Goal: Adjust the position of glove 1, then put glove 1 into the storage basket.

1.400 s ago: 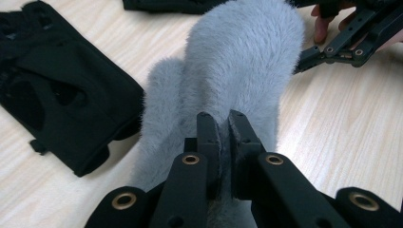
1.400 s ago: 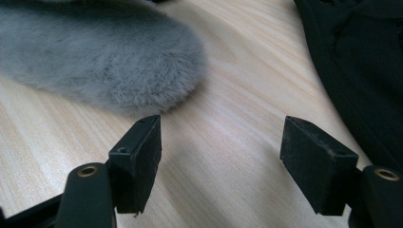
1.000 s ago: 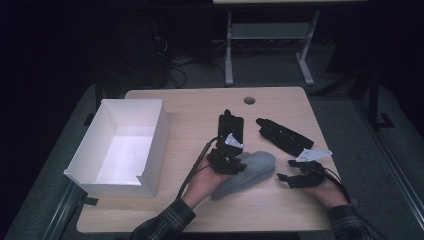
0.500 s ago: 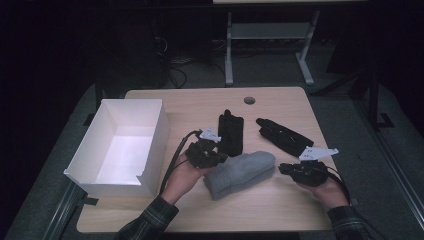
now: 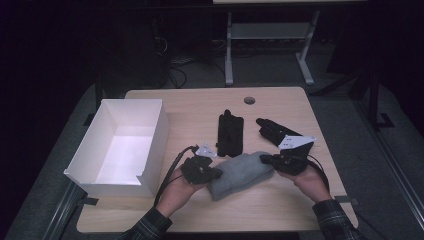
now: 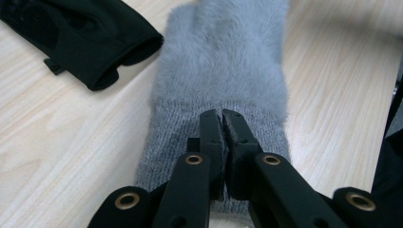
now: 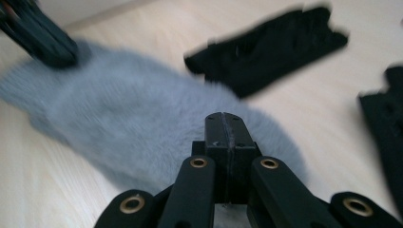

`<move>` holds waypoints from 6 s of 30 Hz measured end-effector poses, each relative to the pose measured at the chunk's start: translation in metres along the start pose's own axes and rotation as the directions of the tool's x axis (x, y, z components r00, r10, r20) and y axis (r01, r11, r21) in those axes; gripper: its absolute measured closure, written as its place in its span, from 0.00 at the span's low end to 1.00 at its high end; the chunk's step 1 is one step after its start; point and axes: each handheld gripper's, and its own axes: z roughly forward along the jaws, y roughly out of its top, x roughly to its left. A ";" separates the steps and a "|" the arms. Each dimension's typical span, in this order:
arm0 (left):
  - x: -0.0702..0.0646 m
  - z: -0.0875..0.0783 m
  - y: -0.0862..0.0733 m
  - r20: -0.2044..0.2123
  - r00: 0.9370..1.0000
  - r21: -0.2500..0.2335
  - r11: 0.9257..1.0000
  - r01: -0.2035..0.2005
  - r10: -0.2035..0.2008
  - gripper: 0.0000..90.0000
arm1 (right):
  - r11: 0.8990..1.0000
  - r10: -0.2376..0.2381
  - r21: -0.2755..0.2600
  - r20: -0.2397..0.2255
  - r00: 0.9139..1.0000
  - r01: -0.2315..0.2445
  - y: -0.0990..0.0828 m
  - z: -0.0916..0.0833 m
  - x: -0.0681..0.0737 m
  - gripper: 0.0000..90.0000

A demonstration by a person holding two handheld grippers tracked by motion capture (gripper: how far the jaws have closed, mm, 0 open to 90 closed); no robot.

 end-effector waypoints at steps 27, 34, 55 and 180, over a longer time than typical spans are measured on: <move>0.044 0.016 -0.008 -0.024 0.997 0.045 0.996 0.073 -0.072 0.99 | 0.990 0.058 0.127 0.070 0.996 -0.067 -0.044 -0.015 -0.013 1.00; 0.027 0.008 -0.016 0.024 0.998 0.053 0.997 0.051 -0.052 0.99 | 0.986 0.058 0.155 0.037 0.998 -0.063 -0.044 0.004 -0.018 1.00; -0.001 -0.005 -0.036 0.057 0.998 0.047 0.998 0.032 -0.035 0.87 | 0.988 0.015 0.153 -0.039 0.999 -0.009 -0.025 0.037 -0.003 0.96; 0.112 -0.237 0.046 -0.125 0.987 -0.299 0.952 0.065 -0.106 0.80 | 0.996 0.009 0.084 0.125 0.992 -0.020 -0.056 0.014 -0.020 0.21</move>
